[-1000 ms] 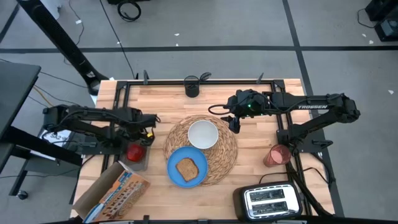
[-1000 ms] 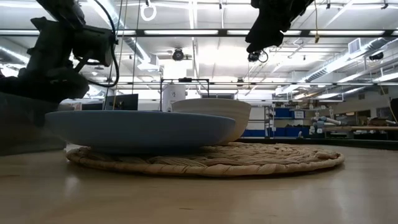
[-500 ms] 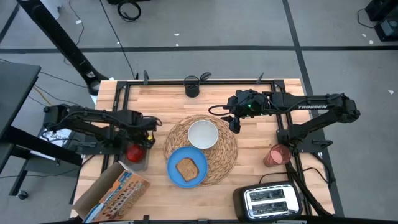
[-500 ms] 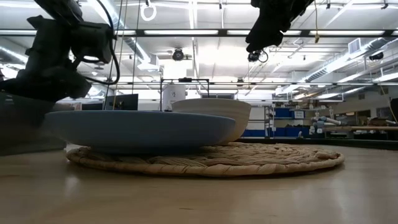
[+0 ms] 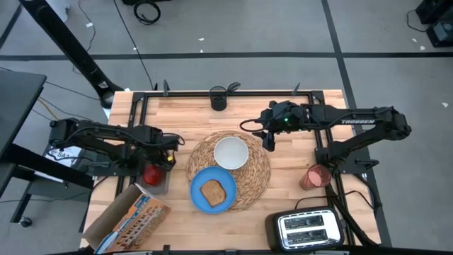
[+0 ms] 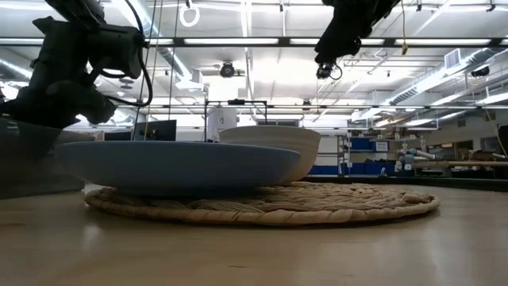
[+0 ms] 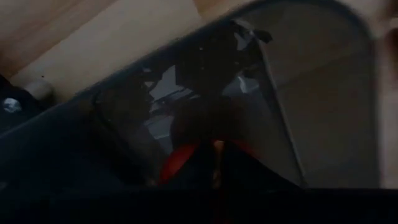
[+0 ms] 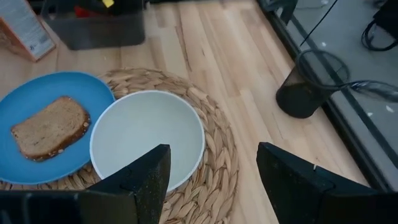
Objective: Arrange a breakfast setting
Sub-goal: Put the apple on the brown placemat to the left of the white bowl
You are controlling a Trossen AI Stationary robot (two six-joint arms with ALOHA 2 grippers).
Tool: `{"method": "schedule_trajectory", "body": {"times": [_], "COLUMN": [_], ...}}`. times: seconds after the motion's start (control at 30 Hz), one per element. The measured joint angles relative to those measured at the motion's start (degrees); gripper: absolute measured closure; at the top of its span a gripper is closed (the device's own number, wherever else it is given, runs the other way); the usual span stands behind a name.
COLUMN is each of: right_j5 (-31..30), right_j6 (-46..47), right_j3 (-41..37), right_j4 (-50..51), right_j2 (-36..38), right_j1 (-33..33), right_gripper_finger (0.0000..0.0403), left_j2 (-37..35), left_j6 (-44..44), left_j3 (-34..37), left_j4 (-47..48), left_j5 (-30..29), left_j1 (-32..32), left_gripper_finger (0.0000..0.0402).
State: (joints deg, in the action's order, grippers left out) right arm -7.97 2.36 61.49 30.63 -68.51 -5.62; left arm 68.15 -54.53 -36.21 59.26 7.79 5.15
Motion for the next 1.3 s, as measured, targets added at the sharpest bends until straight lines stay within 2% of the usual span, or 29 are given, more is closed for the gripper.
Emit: {"method": "schedule_trajectory", "body": {"times": [0.23, 0.43, 0.53, 0.6, 0.7, 0.8, 0.93, 1.03, 1.3], "right_j5": [-3.54, -3.54, -3.54, -3.51, -3.06, -2.88, -1.0, 1.18, 1.66], "right_j6": [-3.9, -5.45, -5.56, -5.57, -5.56, -5.57, -5.56, -5.56, -3.33], "right_j3": [0.0, 0.0, 0.0, 0.0, 0.0, 0.0, 0.0, 0.0, 0.02], "right_j4": [-0.84, -2.95, -3.64, -4.15, -4.94, -5.07, -4.79, -4.45, 0.43], "right_j2": [4.97, 7.99, 8.91, 9.22, 9.33, 9.33, 10.21, 11.71, 17.04], "right_j1": [-0.25, -0.25, -0.25, -0.25, -0.25, -0.24, 0.04, 0.42, 1.95], "right_gripper_finger": [0.0159, 0.0159, 0.0159, 0.0159, 0.0159, 0.0159, 0.0159, 0.0159, 0.0159], "left_j2": [-0.4, -0.4, -0.42, -0.44, -0.45, -0.42, 1.46, 4.43, 15.46], "left_j6": [4.76, 7.45, 7.5, 7.42, 7.79, 8.04, 10.15, 13.02, 15.4], "left_j3": [-9.23, -24.1, -32.16, -36.69, -40.65, -41.08, -41.06, -41.0, -41.0], "left_j4": [9.04, 20.45, 22.85, 21.84, 17.98, 11.29, 5.03, -0.07, -9.4], "left_j5": [-0.24, -0.29, -1.84, -5.68, -14.92, -24.2, -32.49, -35.08, -35.54], "left_j1": [-0.01, -1.22, -2.56, -4.01, -5.91, -6.71, -6.37, -5.32, -1.63], "left_gripper_finger": [0.0378, 0.0381, 0.038, 0.038, 0.038, 0.038, 0.0379, 0.0379, 0.0379]}}
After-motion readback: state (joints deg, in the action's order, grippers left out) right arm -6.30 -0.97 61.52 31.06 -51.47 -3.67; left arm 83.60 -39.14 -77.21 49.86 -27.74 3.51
